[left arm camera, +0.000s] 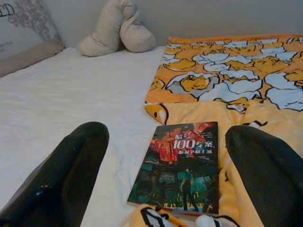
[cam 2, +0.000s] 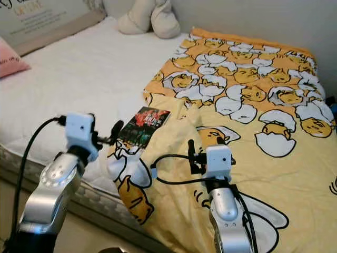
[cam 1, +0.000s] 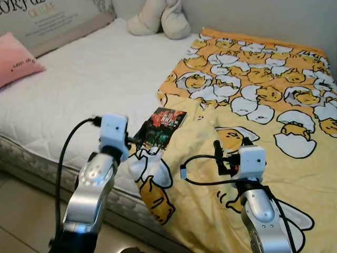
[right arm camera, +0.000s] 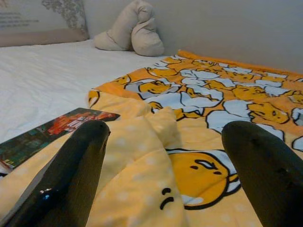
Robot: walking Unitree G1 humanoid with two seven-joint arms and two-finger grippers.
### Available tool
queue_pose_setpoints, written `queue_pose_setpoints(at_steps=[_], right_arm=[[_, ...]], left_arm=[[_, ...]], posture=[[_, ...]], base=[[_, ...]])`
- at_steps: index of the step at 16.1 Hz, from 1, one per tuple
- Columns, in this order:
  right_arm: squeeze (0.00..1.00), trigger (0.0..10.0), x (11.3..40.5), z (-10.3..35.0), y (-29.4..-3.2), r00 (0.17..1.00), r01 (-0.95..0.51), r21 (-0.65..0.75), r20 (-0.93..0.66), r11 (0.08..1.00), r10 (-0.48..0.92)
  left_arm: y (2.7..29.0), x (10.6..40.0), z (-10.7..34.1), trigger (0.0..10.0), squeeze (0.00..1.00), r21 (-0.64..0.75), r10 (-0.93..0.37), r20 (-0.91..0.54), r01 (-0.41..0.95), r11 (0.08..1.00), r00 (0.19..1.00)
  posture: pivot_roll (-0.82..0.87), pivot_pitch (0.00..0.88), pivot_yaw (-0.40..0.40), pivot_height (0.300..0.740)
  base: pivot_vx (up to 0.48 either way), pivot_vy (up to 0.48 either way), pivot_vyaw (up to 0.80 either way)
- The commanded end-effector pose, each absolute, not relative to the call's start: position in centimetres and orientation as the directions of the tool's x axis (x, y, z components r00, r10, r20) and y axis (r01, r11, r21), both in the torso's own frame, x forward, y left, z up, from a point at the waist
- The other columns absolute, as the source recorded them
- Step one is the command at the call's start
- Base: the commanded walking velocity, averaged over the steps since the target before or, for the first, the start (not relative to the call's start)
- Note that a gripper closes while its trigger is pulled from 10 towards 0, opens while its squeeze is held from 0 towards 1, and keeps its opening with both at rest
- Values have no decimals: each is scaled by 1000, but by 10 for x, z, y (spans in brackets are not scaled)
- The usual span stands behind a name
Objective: Clean up the room
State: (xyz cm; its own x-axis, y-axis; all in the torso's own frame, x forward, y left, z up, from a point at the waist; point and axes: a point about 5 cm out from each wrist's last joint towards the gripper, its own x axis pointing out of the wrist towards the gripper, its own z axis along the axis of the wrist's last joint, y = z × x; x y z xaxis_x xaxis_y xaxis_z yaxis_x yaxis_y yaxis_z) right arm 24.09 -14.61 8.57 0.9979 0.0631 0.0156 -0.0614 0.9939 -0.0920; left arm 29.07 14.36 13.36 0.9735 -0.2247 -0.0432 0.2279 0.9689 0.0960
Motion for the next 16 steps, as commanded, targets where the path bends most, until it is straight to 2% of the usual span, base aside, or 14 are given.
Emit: queue_pose_setpoints(at_steps=[1, 5, 8, 14, 16], right_arm=[[0, 10000, 244, 94, -147, 997, -59, -68, 48, 996, 63], [0, 10000, 239, 90, -159, 999, -35, -67, 18, 997, 36], [0, 10000, 239, 88, -156, 1000, -20, -52, 19, 998, 21], [0, 10000, 238, 85, -147, 999, -34, -34, 16, 999, 35], [0, 10000, 236, 85, -146, 999, -31, -34, 16, 999, 32]], left_arm=[[143, 305, 138, 10000, 0, 121, -245, -33, 248, 961, 969], [154, 324, 143, 10000, 0, 137, -220, -43, 224, 965, 974], [148, 326, 146, 10000, 0, 101, -230, -18, 231, 968, 973], [148, 344, 166, 10000, 0, 129, -264, 35, 258, 958, 964], [138, 352, 161, 10000, 0, 157, -329, -22, 328, 932, 944]], posture=[[-42, 0, 15, 740], [-71, 0, 43, 740], [-63, 0, 58, 740], [-64, 0, 75, 740], [-90, 0, 78, 740]], base=[[0, 0, 0], [0, 0, 0], [0, 0, 0], [464, 0, 0], [240, 0, 0]])
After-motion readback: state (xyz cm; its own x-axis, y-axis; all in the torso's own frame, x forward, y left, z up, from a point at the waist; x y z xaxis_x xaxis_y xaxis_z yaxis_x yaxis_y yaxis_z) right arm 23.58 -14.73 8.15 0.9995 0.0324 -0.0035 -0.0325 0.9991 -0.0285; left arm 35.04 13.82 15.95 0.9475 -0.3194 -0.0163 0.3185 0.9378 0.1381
